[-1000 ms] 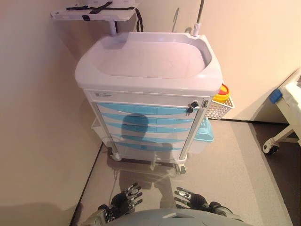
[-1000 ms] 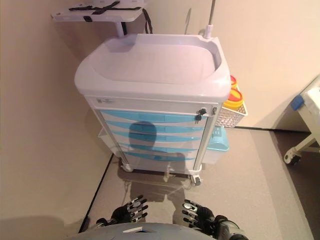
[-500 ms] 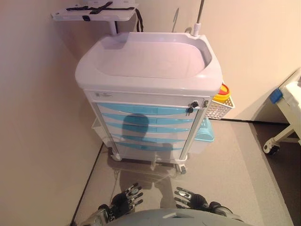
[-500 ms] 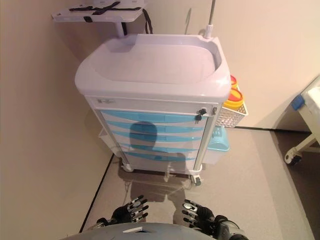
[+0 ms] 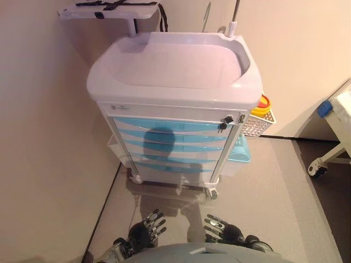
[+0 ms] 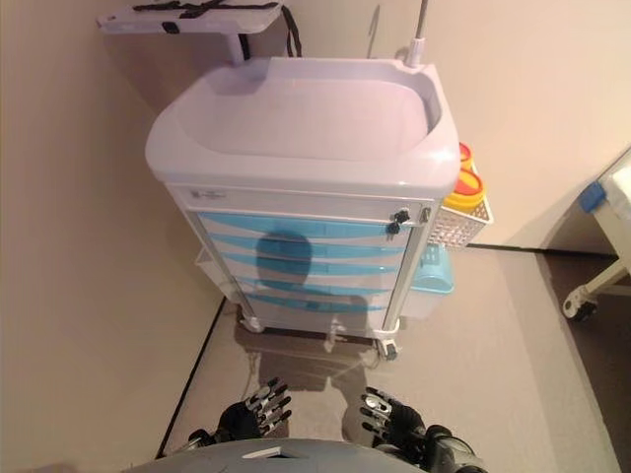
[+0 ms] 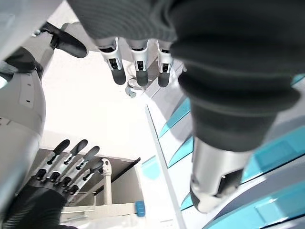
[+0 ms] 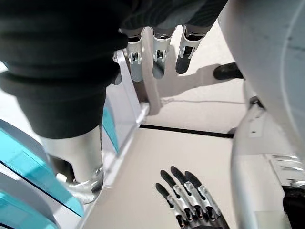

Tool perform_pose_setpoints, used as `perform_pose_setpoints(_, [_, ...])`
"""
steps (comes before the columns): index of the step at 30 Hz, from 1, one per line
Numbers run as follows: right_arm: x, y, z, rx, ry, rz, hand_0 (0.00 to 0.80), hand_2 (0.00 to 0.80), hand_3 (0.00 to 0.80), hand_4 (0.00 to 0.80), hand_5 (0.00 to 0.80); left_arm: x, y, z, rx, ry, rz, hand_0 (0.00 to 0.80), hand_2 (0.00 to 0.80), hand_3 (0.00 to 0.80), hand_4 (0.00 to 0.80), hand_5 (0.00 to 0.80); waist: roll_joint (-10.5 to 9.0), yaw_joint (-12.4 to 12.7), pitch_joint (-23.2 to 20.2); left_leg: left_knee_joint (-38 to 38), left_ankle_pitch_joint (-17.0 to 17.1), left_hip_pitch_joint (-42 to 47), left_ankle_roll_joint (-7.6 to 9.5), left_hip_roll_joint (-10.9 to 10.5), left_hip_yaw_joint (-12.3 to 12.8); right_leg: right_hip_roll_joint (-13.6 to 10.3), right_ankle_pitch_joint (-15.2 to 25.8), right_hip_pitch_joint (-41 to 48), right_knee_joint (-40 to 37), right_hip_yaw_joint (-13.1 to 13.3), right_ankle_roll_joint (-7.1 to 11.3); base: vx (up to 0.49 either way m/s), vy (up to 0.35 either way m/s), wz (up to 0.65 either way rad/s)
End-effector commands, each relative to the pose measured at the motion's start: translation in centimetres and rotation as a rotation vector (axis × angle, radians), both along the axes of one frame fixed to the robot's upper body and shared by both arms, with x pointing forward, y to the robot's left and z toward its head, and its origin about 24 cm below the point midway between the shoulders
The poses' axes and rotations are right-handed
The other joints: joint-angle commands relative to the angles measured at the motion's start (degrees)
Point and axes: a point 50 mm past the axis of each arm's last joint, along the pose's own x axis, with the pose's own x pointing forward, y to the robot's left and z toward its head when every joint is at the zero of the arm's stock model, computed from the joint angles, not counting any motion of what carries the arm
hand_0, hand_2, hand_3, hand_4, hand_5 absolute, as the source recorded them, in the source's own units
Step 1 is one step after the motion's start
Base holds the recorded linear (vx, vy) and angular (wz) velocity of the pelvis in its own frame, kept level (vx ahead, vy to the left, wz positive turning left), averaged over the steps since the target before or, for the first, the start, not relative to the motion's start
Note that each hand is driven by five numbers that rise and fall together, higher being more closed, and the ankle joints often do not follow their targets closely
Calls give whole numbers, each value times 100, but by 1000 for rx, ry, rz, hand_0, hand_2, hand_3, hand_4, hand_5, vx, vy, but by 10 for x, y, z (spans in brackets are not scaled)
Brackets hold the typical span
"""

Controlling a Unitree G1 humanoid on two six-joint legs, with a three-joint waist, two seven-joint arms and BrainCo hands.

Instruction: Open the drawer and pick up the medicine

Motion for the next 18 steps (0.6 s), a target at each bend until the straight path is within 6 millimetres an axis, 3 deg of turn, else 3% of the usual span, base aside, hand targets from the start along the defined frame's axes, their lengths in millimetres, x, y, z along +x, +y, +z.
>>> perform_pose_setpoints(1, [21, 11, 10, 70, -124, -58, 0, 0, 0, 0, 0, 22, -15, 9, -112, -80, 45, 0, 0, 0, 0, 0, -206, -18, 515, 528, -120, -433, 367, -283, -178, -260, -487, -124, 1036, -18, 154, -1, 21, 9])
perform_pose_setpoints(9, [39, 7, 22, 24, -226, -82, 0, 0, 0, 0, 0, 66, -25, 37, -283, -278, 169, 0, 0, 0, 0, 0, -217, -122, 1278, 1385, -285, -1234, 388, -319, -182, -247, -689, -937, 1836, 44, 68, -82, 21, 5])
perform_pose_setpoints(18, [48, 12, 33, 49, -266, -85, 0, 0, 0, 0, 0, 110, -30, 74, -443, -459, 271, 0, 0, 0, 0, 0, -308, -260, 1728, 2434, -518, -2128, 483, -443, -204, -213, -939, -1861, 2936, 250, -33, -25, 0, -3])
